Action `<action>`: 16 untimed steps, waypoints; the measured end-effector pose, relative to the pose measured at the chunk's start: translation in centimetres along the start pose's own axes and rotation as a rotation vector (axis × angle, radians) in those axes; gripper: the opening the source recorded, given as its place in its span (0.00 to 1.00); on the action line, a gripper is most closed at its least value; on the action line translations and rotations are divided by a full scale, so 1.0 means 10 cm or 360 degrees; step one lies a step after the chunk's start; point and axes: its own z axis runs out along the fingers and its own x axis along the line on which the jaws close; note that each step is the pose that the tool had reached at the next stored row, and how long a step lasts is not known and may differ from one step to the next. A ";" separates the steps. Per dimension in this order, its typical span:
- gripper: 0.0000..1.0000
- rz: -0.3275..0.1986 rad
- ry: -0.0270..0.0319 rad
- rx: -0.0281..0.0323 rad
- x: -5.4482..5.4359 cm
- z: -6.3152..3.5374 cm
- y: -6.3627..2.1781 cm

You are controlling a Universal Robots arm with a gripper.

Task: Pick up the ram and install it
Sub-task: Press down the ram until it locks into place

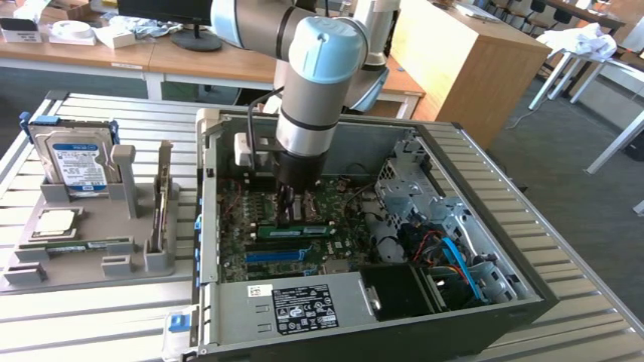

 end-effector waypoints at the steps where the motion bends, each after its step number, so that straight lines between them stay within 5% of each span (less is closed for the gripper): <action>1: 0.10 0.0000 0.00002 0.00000 0.00 0.002 0.000; 16: 0.10 0.0000 -0.00002 0.00000 0.00 0.019 -0.001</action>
